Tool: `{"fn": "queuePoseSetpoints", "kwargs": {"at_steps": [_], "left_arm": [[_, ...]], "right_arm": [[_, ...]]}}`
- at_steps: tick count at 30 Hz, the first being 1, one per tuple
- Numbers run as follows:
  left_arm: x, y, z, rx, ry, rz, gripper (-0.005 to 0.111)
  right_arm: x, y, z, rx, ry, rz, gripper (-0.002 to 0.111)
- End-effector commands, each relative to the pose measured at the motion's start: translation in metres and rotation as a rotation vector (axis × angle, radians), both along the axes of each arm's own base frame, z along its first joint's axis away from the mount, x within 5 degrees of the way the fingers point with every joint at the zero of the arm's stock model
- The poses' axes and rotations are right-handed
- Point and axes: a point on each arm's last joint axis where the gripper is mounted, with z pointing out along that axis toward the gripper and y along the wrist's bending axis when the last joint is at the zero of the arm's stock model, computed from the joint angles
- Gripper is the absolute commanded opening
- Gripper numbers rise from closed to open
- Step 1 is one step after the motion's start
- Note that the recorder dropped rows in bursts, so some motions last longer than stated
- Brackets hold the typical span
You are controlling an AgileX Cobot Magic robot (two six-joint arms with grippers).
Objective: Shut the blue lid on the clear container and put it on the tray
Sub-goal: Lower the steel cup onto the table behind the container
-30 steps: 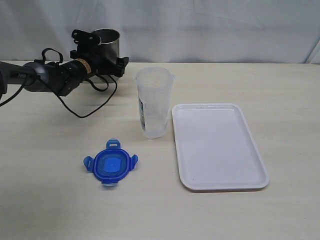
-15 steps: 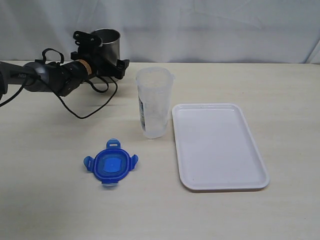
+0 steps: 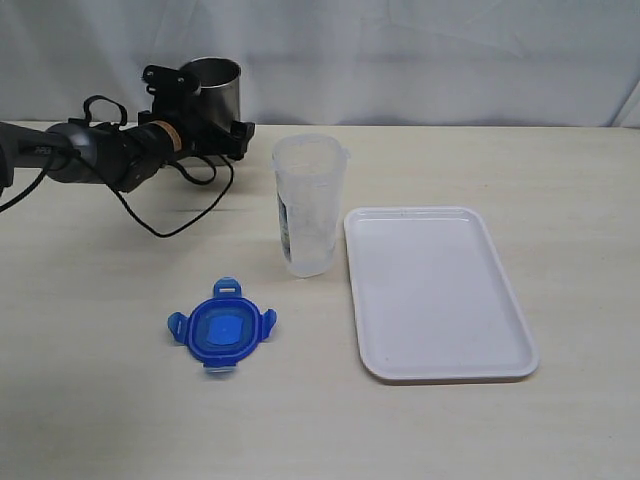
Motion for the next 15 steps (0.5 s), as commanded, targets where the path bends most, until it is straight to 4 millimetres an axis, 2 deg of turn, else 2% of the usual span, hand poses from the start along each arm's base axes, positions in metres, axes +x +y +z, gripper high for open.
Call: {"fn": "queuePoseSetpoints", "kwargs": {"at_steps": [1,10,15], "left_arm": [[-0.007,-0.003,0.008,-0.031,-0.008,-0.011,0.101],[-0.024,0.002,0.021,-0.050,-0.015,-0.025,0.101],[-0.035,0.011,0.012,-0.062,0.025,-0.003,0.101]], "right_arm": [[0.000,0.000,0.000,-0.009,-0.006,-0.003,0.004],[0.000,0.000,0.000,-0.009,-0.006,-0.003,0.004],[0.000,0.000,0.000,-0.009,-0.006,-0.003,0.004]]}}
